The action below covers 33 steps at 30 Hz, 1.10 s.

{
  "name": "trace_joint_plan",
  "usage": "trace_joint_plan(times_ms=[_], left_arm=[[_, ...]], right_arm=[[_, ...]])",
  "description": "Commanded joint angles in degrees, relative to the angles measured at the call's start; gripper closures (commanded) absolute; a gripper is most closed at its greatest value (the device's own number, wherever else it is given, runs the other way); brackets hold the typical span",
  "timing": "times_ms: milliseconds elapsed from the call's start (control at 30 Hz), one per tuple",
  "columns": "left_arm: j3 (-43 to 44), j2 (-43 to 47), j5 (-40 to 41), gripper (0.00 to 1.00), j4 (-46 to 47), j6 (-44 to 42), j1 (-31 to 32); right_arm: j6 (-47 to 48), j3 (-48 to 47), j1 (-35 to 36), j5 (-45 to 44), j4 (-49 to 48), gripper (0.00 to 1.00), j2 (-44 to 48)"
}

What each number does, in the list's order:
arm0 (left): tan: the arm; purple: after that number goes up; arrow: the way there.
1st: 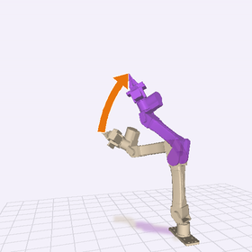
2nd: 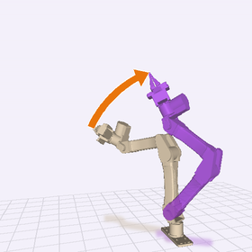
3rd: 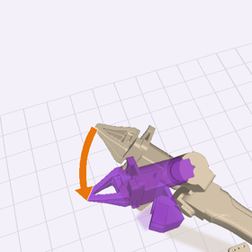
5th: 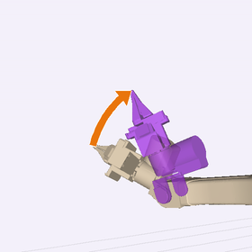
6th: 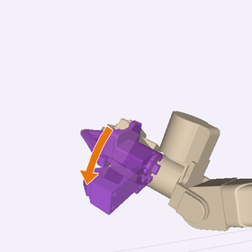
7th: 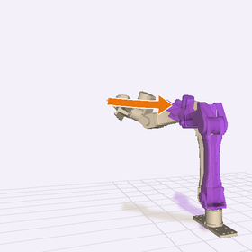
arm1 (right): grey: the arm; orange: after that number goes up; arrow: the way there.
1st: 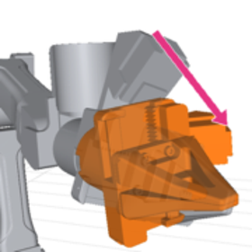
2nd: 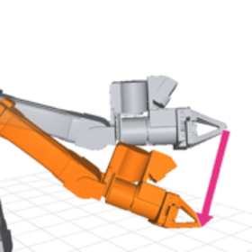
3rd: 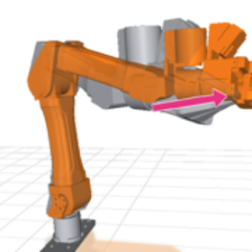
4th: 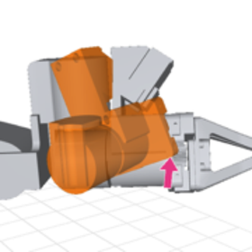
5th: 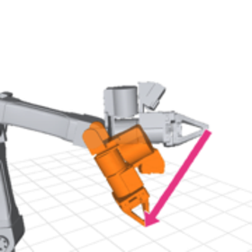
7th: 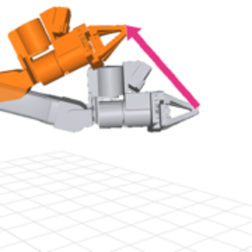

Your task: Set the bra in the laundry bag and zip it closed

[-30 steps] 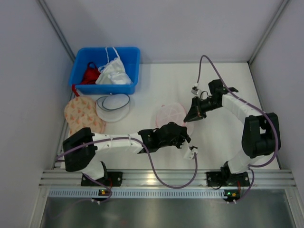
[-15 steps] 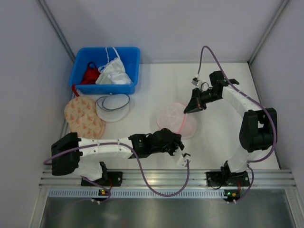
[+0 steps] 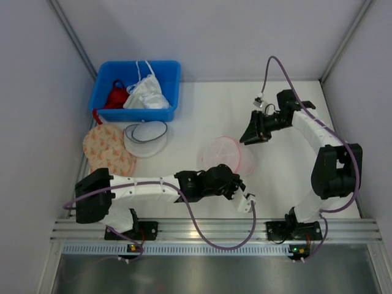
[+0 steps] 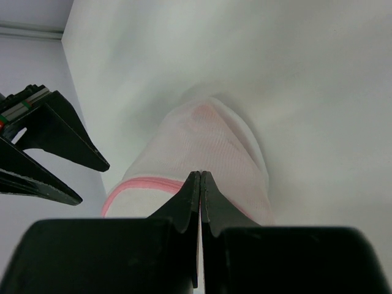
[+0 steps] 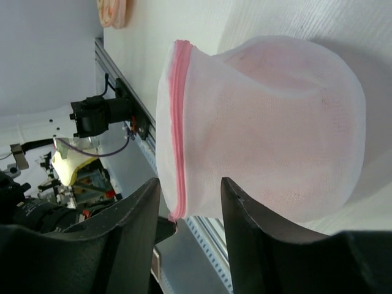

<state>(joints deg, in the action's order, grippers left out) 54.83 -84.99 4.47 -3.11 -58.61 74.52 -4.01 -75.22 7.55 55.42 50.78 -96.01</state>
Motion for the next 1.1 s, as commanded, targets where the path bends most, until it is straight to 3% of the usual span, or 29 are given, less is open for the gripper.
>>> trace_joint_plan(times_ms=[0,200,400,467,500,600,633,1067], left_arm=[[3.0,-0.6,0.7,1.00,0.8,1.8,0.2],[5.5,-2.9,1.9,1.00,2.5,-0.3,-0.5],[8.5,-4.7,1.9,1.00,2.6,-0.5,-1.6],[8.6,-4.7,1.6,1.00,2.6,-1.1,-1.7],[8.5,-4.6,1.3,1.00,2.6,-1.2,-1.8],[7.8,-3.6,0.9,1.00,2.1,-1.0,-1.7],[7.7,-3.5,0.6,1.00,1.3,-0.4,-1.7],[2.0,2.8,-4.2,1.00,-7.9,6.8,1.1]], right_arm=[[2.4,1.1,-0.9,0.8,2.9,0.53,6.0],[3.4,6.4,-0.1,2.5,3.3,0.48,7.1],[3.4,7.6,3.5,3.6,1.5,0.53,5.4],[3.0,7.7,4.1,3.4,0.9,0.65,5.1],[3.0,7.3,4.1,3.4,0.8,0.78,4.8],[2.7,5.7,4.1,2.9,0.5,0.99,4.0],[2.1,5.4,4.1,2.8,-0.2,1.00,4.0],[2.1,-4.6,2.5,1.3,0.1,1.00,-1.6]])
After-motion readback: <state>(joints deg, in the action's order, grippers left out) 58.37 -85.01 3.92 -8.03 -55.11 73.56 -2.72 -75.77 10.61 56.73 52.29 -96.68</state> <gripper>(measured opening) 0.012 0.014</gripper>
